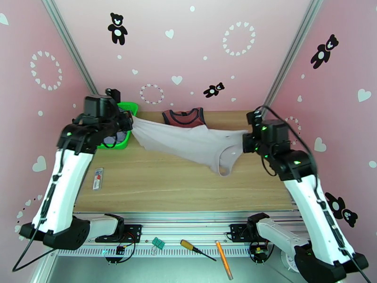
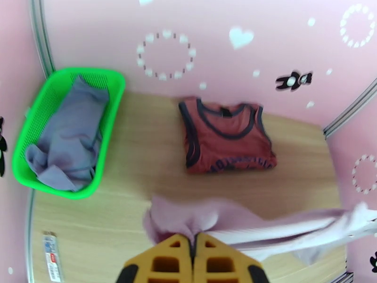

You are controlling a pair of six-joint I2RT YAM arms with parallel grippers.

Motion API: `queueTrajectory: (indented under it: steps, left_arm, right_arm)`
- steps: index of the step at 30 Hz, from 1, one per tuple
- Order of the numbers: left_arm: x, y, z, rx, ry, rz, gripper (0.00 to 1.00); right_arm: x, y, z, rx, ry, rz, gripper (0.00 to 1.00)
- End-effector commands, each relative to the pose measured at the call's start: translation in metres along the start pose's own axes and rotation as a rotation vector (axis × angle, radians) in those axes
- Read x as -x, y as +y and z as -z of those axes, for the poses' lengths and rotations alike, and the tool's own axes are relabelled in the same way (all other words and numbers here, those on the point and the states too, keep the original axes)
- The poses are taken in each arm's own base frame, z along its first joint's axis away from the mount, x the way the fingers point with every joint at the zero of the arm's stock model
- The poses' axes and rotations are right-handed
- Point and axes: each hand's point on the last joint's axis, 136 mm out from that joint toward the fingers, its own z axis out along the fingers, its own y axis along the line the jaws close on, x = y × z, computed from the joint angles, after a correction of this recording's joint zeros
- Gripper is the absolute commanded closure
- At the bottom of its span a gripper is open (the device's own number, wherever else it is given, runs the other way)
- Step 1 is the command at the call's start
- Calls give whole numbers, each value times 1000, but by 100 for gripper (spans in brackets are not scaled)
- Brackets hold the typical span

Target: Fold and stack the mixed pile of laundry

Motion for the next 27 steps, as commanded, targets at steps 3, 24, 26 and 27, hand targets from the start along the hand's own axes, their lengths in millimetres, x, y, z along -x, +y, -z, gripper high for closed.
queueTrajectory:
  steps: [3, 24, 26, 27]
  left_arm:
    - [24, 15, -21, 46, 39, -9, 100]
    - [144, 23, -66, -137, -207, 72, 100]
    - [128, 24, -64, -135, -166, 67, 100]
    - [115, 25, -65, -139, -139, 70, 100]
  right_arm:
    - [34, -26, -20, -72, 9, 7, 100]
    - [144, -38, -133, -22, -36, -60, 100]
    - [123, -35, -138, -15, 0, -53, 100]
    - [112, -34, -139, -9, 9, -50, 100]
